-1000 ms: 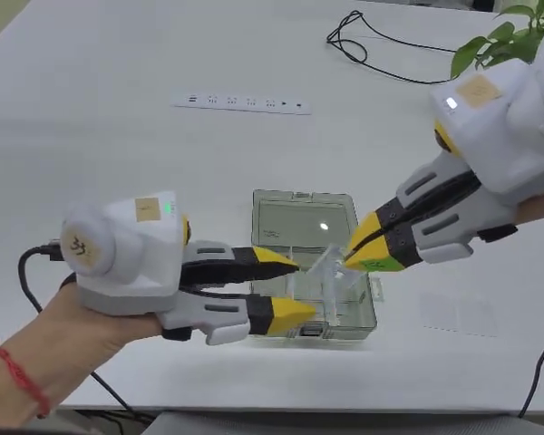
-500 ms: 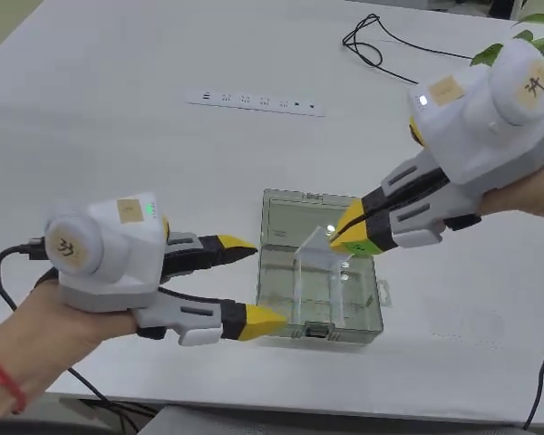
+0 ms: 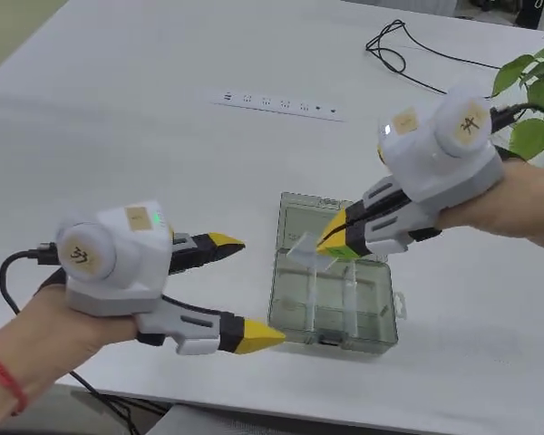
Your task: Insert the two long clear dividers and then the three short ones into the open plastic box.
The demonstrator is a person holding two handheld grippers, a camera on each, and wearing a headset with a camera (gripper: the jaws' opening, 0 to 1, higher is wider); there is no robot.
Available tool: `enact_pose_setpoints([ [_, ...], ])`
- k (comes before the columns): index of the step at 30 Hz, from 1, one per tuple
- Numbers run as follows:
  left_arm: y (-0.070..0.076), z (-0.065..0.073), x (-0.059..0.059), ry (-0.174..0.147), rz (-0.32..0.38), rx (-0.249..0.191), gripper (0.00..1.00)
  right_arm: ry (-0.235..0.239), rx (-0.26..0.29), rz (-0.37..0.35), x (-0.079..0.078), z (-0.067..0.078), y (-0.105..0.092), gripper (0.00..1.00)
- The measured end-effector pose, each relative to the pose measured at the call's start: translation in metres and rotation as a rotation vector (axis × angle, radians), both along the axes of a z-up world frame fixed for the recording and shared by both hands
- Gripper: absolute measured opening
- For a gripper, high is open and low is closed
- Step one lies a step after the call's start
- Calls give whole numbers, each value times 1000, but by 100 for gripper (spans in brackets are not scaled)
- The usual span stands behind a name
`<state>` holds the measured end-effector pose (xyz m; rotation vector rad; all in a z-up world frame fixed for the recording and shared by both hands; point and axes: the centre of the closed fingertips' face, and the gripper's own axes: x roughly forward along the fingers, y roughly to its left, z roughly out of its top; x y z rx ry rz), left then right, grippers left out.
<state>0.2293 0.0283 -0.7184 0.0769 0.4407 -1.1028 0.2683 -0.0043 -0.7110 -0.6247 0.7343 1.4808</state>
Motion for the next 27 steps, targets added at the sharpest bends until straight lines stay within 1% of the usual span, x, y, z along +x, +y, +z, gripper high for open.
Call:
enact_pose_setpoints([
  [3,2,-2,3,-6,15,8,85,3,-11,-7,0,-12,0,3],
  [4,4,-3,4,-1,19,9,86,3,-16,-12,3,-21,-1,3],
  [5,4,-4,5,-1,20,9,86,8,-14,-18,3,-25,-1,3],
  [10,5,-6,5,7,26,6,89,15,-18,-30,2,-34,-1,3],
  [12,6,-8,5,11,31,9,91,9,-26,-31,2,-37,-3,3],
  [14,7,-9,5,15,33,11,91,4,-27,-30,2,-38,-3,3],
  [16,7,-10,4,16,34,8,91,12,-22,-35,1,-38,-2,3],
  [26,7,-12,4,24,35,3,92,12,-30,-30,1,-45,-1,3],
  [27,7,-12,4,26,35,4,92,12,-32,-30,3,-47,-1,3],
])
